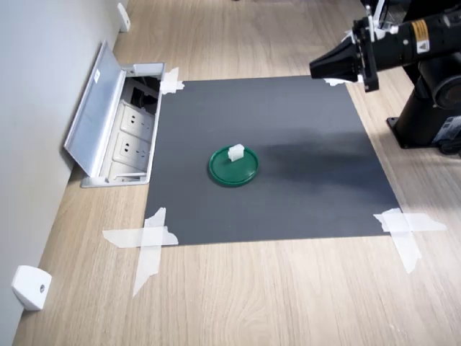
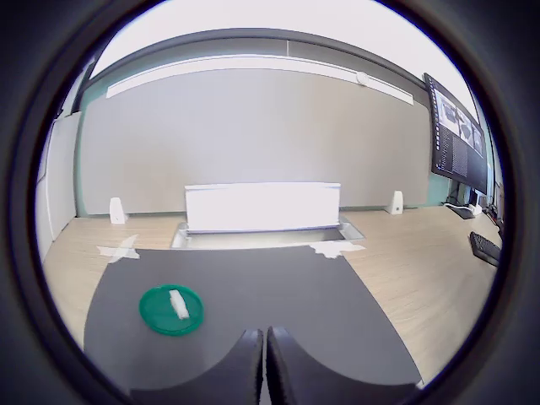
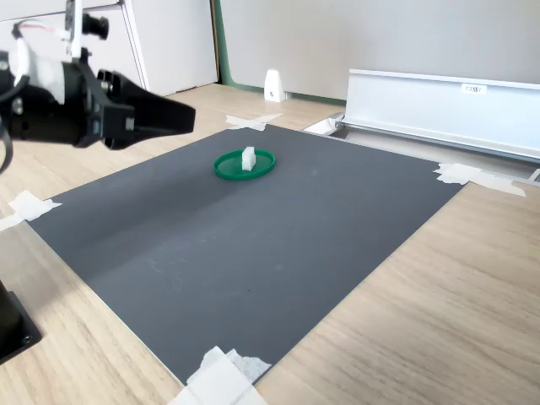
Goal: Grasp a white terminal and put it on the green lid.
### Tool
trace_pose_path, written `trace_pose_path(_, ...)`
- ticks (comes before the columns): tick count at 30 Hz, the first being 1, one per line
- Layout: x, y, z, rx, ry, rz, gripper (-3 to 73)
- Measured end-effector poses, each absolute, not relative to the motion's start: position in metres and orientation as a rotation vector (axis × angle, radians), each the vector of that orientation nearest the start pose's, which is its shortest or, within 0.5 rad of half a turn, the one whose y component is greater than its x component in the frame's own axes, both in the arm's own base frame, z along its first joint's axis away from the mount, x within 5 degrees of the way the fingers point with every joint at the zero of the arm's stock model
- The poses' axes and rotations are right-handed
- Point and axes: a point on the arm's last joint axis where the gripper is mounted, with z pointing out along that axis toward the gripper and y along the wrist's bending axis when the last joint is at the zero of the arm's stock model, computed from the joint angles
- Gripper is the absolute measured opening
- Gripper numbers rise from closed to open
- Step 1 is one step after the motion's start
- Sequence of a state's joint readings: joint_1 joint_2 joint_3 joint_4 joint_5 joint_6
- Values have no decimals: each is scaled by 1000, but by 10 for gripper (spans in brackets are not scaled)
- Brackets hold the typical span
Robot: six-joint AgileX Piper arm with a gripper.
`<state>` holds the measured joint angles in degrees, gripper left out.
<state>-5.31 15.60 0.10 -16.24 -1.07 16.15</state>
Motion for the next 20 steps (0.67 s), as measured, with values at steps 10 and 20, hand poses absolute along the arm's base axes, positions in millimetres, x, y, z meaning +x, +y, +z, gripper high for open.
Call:
trace_pose_path(10, 76, -4, 200, 51, 1691, -37, -6)
trace_pose_path(20, 76, -4, 200, 51, 1690, -37, -6)
